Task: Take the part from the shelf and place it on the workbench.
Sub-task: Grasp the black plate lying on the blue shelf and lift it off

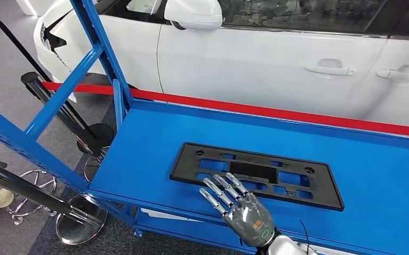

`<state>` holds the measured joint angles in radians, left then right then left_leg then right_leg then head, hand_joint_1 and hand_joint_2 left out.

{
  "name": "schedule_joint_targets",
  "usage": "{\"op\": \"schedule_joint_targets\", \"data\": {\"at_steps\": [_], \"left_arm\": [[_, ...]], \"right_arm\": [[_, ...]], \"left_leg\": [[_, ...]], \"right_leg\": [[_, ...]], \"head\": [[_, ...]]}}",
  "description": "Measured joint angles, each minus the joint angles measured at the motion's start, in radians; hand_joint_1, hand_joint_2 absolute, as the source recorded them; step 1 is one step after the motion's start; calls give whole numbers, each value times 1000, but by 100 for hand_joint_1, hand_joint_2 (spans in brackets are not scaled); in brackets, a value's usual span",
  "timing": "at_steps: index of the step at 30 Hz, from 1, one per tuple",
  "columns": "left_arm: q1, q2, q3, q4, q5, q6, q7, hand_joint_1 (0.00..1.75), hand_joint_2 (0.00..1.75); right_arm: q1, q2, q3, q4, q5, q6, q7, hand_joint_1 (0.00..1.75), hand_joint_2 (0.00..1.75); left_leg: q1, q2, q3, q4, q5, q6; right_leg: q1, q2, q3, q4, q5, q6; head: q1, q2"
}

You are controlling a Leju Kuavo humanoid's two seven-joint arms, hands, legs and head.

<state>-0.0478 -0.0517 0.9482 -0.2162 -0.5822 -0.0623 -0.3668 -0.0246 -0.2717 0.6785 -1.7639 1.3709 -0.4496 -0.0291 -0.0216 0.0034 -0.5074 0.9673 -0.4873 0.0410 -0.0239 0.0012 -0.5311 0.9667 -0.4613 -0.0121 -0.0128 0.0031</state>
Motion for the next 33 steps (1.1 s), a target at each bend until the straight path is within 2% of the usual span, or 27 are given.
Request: {"op": "schedule_joint_targets", "data": {"at_steps": [1,3,4,5,6,7,9,10,11,13,15,16,17,19,20,21,22,24,25,26,29,30,31,33], "left_arm": [[-1,0,0,0,-3,-1,0,0,0],[-2,-1,0,0,-10,-1,1,0,0],[-2,-2,0,0,-12,-1,1,0,0],[-2,-2,0,0,-13,-1,2,0,0],[-2,-2,0,0,-14,-1,2,0,0],[-2,-2,0,0,-15,-1,2,0,0],[-4,-2,0,0,-16,-1,3,0,0],[-6,-1,0,0,-17,-1,3,0,0],[-7,-1,0,0,-18,-1,3,0,0],[-9,-1,0,0,-22,-1,5,0,0],[-9,-2,0,0,-30,-2,6,0,0],[-10,-3,0,0,-34,-3,6,0,0],[-11,-4,0,0,-39,-5,7,0,0],[-12,-6,0,0,-45,-7,8,0,0],[-11,-6,0,0,-47,-7,8,0,0],[-11,-6,0,0,-48,-8,8,0,0],[-11,-6,0,0,-50,-9,8,0,0],[-11,-7,0,0,-54,-12,9,0,0],[-12,-7,0,0,-57,-14,9,0,0],[-13,-6,0,0,-61,-15,8,0,0],[-14,-6,0,0,-69,-18,9,0,0],[-14,-6,0,0,-72,-20,9,0,0],[-15,-7,0,0,-75,-21,9,0,0],[-16,-7,0,0,-83,-22,11,0,0]], "right_arm": [[-14,9,13,18,21,0,12,0,175],[-43,27,38,59,50,0,31,0,175],[-54,35,48,79,57,0,37,0,175],[-64,41,57,97,61,1,41,0,175],[-72,47,65,111,62,1,44,0,175],[-80,52,71,123,62,1,45,0,175],[-97,62,80,140,62,4,46,0,175],[-106,66,85,149,62,6,47,0,175],[-116,71,91,159,62,11,48,0,175],[-140,84,106,185,62,23,54,0,175],[-169,100,122,210,60,35,67,0,175],[-186,108,131,223,58,42,75,0,175],[-202,116,139,238,55,49,83,0,175],[-225,130,154,268,48,57,94,0,175],[-232,136,160,281,45,60,97,0,175],[-238,140,165,291,43,61,99,0,175],[-244,144,169,301,41,62,101,0,175],[-261,154,174,318,33,68,111,0,175],[-273,162,175,328,27,72,118,0,175],[-285,171,177,339,20,76,124,0,175],[-313,193,177,371,7,86,136,0,175],[-321,198,177,382,5,89,140,0,175],[-330,205,177,393,4,93,146,0,175],[-351,217,172,421,2,103,164,0,175]], "left_leg": [[4,0,-19,45,-29,-9],[15,-1,-82,184,-103,-28],[21,-1,-111,247,-127,-34],[25,-1,-126,279,-131,-37],[28,-1,-123,270,-113,-39],[30,-1,-100,219,-78,-37],[29,-1,-30,67,-1,-29],[26,-2,-6,11,20,-24],[23,-2,6,-20,27,-19],[18,-2,9,-36,28,-9],[22,0,16,-56,41,0],[23,2,18,-64,47,6],[24,4,19,-68,50,9],[19,5,16,-65,49,14],[18,5,16,-64,48,14],[17,3,16,-62,47,14],[17,2,17,-59,46,13],[18,-1,17,-50,39,4],[16,-1,15,-43,35,-1],[14,-1,14,-38,32,-5],[14,0,7,-28,25,-11],[17,0,1,-12,12,-16],[20,0,-15,23,-11,-23],[25,0,-72,152,-83,-37]], "right_leg": [[-2,-1,-2,-1,2,-3],[-2,-2,-6,0,3,-6],[-2,-2,-8,1,3,-6],[-2,-3,-9,2,3,-6],[-3,-3,-8,3,3,-6],[-3,-3,-8,3,3,-6],[-3,-1,-5,2,3,-4],[-2,0,-6,1,4,-1],[-2,0,-8,0,5,3],[-3,1,-8,-8,12,16],[-2,-1,-14,4,-1,24],[0,-1,-29,39,-25,25],[1,-1,-56,98,-60,24],[2,-1,-123,244,-127,23],[2,-1,-144,291,-138,24],[1,-1,-148,300,-128,25],[1,-1,-132,267,-99,26],[-2,-2,-66,128,-28,28],[-3,-1,-38,66,-5,26],[-3,0,-21,27,6,23],[-1,3,-18,10,5,9],[-2,2,-18,11,5,4],[-3,2,-19,11,6,0],[-2,1,-22,12,7,-5]], "head": [[0,0],[-1,0],[-1,0],[-1,0],[-1,0],[-1,0],[-1,0],[-1,0],[-1,0],[-1,0],[0,0],[0,0],[0,0],[0,0],[0,0],[0,0],[0,0],[0,0],[0,0],[0,0],[0,0],[0,0],[0,0],[0,0]]}}
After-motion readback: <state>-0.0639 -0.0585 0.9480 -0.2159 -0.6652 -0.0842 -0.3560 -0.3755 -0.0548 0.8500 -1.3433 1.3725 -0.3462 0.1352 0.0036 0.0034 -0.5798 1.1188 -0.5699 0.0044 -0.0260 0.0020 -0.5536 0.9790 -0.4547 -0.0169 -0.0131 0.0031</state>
